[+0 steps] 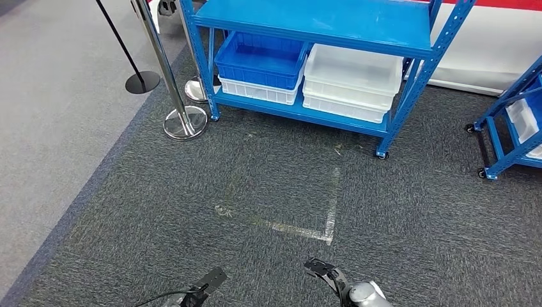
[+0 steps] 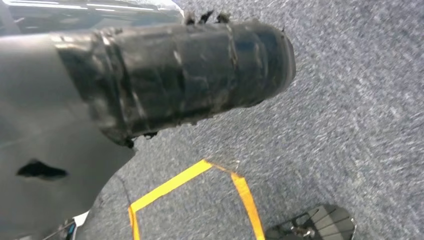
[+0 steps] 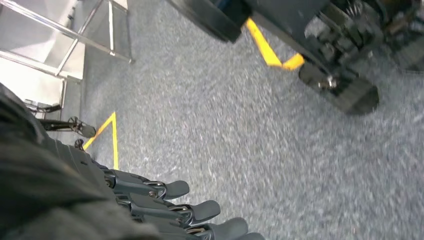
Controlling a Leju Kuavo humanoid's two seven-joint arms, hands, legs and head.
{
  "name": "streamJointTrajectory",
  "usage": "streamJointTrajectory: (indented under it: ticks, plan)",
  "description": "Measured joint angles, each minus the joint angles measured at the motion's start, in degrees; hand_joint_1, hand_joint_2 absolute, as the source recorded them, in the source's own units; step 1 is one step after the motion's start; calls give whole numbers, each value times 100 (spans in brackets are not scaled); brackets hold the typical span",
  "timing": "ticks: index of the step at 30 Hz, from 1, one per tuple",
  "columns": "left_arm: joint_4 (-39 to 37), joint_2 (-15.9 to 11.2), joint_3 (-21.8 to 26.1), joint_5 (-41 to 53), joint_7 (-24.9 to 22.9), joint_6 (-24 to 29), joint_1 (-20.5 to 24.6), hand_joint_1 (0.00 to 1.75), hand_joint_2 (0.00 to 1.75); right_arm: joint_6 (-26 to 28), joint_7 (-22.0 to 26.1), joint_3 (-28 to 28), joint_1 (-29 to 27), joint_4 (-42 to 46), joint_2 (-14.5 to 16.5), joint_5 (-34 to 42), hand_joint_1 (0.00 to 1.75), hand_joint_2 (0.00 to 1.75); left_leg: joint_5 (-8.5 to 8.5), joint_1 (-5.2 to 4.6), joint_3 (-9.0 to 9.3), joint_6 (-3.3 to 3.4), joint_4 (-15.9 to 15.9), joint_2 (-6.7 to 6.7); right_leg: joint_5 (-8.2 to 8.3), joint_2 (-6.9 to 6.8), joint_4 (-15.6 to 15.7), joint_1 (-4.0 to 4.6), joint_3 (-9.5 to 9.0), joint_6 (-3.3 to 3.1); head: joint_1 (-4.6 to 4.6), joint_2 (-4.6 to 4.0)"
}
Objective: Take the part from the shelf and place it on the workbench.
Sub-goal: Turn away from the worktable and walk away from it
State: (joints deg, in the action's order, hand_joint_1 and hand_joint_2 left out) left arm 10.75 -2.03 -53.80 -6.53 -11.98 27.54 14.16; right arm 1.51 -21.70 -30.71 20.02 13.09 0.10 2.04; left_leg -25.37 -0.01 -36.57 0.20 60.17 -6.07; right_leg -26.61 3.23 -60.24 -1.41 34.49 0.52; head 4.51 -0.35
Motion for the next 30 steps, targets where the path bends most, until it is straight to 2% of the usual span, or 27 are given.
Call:
streamJointTrajectory:
  ticks: [2,3,4,5,6,7,9,10,11,14,16,17,19,20,21,22,24,26,27,30]
  plan:
    - [1,-9,-1,-9,-7,-27,0,0,131,33,7,-9,13,4,-3,14,0,0,-242,-5,-200,-56,432,341,4,-71,29,-2,-32,-49,36,0]
    - [1,-5,-2,-10,-8,-40,6,0,175,46,10,-10,6,4,-3,23,0,0,-416,1,-385,-80,810,464,-3,-117,31,9,-41,-66,52,0]
    - [1,-2,-2,-11,-8,-50,9,0,175,55,13,-10,-5,4,-4,39,0,0,-561,15,-585,-97,1198,528,-12,-168,31,18,-49,-81,56,0]
    - [1,1,-2,-11,-8,-57,7,0,175,57,13,-10,-18,3,-5,59,0,0,-619,24,-728,-106,1459,551,-22,-211,30,23,-56,-88,56,0]
    - [1,3,-2,-10,-8,-61,3,0,175,58,14,-10,-27,3,-5,86,0,44,-577,31,-780,-110,1534,560,-32,-248,29,26,-65,-92,57,0]
    - [1,3,-2,-10,-8,-63,1,0,175,58,16,-10,-29,3,-5,114,0,87,-420,34,-697,-105,1353,564,-44,-272,28,26,-81,-87,58,0]
    - [1,2,-2,-8,-4,-65,6,0,175,65,33,-10,-27,3,-3,167,0,175,-40,31,-291,-68,567,579,-78,-303,31,29,-128,-62,56,0]
    - [1,1,-2,-8,-3,-71,13,0,175,71,43,-10,-24,3,-3,191,0,175,68,18,-108,-43,216,585,-95,-315,29,39,-142,-41,55,0]
    - [1,0,-2,-14,-7,-90,19,0,175,78,49,-10,-22,3,-3,213,0,175,105,4,5,-20,1,589,-104,-326,36,47,-149,-18,52,0]
    - [1,1,-1,-76,-64,-298,-4,0,175,87,16,-10,-37,3,-4,271,0,175,84,-8,65,44,-114,577,-117,-339,71,55,-164,63,50,0]
    - [5,5,22,-111,-83,-502,-79,0,175,84,3,-2,-119,4,-11,296,0,175,87,19,130,118,-177,581,-246,-333,-95,58,-114,110,40,0]
    - [15,8,50,-114,-69,-586,-125,0,175,82,26,8,-190,4,-15,297,0,175,85,33,163,156,-205,584,-389,-330,-352,62,-1,125,32,0]
    - [55,19,144,-89,-16,-726,-207,0,175,75,113,44,-377,3,-17,288,0,175,65,27,184,210,-207,586,-717,-327,-1105,67,372,137,19,0]
    - [85,26,203,-69,18,-789,-240,0,175,72,170,67,-484,1,-18,280,0,175,56,23,185,221,-202,580,-809,-327,-1417,67,551,145,20,0]
    - [122,33,269,-44,56,-849,-268,0,131,69,228,89,-596,-2,-21,268,0,175,45,21,188,226,-194,571,-794,-327,-1549,67,649,150,20,0]
    - [166,39,337,-23,91,-906,-291,0,87,66,286,109,-704,-8,-25,254,0,175,32,20,194,225,-182,560,-674,-327,-1467,66,643,149,19,0]
    - [268,51,477,19,162,-1016,-322,0,0,58,396,162,-902,-26,-38,220,0,175,-9,20,206,197,-139,538,-259,-325,-754,60,359,131,17,0]
    - [369,61,634,61,234,-1128,-351,0,0,48,512,244,-1093,-43,-47,191,0,175,-58,-6,205,147,-87,524,-17,-322,-132,70,77,98,22,0]
    - [416,63,728,85,272,-1188,-379,0,0,44,572,291,-1193,-48,-49,180,0,175,-73,-18,205,124,-75,521,2,-319,-14,79,19,78,25,0]
    - [531,62,1061,146,376,-1359,-532,0,0,21,748,454,-1468,-55,-49,142,0,175,-108,-25,209,47,-62,522,17,-325,21,72,-13,-3,27,0]
